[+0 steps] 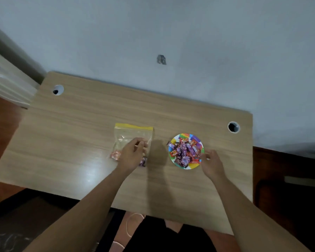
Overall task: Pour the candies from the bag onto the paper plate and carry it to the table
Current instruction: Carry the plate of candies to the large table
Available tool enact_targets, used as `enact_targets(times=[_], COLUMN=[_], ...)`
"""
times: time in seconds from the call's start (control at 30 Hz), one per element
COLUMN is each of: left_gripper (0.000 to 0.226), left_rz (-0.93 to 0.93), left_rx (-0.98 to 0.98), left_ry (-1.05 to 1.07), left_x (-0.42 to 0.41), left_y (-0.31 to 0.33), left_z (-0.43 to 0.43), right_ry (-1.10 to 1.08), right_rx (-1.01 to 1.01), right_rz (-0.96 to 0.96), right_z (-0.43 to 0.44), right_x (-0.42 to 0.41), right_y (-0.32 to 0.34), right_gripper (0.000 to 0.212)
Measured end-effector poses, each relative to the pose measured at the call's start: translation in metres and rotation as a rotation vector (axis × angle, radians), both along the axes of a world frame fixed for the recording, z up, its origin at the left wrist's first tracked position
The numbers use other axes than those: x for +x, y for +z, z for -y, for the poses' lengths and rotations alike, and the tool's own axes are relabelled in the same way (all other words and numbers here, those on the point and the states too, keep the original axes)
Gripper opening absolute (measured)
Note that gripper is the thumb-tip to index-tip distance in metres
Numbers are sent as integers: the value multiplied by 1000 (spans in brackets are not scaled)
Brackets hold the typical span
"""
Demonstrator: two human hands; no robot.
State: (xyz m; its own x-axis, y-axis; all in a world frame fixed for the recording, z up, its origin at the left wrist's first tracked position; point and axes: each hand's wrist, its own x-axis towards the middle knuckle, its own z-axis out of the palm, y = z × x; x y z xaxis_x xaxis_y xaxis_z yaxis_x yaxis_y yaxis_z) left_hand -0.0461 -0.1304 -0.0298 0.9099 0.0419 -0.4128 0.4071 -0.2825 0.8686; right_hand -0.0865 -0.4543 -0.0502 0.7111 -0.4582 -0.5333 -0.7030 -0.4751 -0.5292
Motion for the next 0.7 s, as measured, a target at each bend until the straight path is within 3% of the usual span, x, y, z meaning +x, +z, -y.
enact_targets(times=[0.17,0.3,0.5,0.6,0.7], left_gripper=[27,44,35,24,29], left_rz=[-184,-305,-232,-223,-241], left_rx=[147,180,241,276,212], left_ry=[-227,-232,-251,-243,-176], left_x=[24,37,44,40,35], left_y=[-46,-82,-93,-98,-95], left_z=[49,75,107,115,121], right_ry=[-109,-176,-217,-214,-236], right_rx=[46,38,139,194,234], right_rz=[-88,-121,-10,27,28], right_z=[18,24,32,32,24], right_x=[-3,-4,-10,-15,-14], right_y=[-28,-47,-88,-101,-84], right_gripper=[38,40,30,9,15])
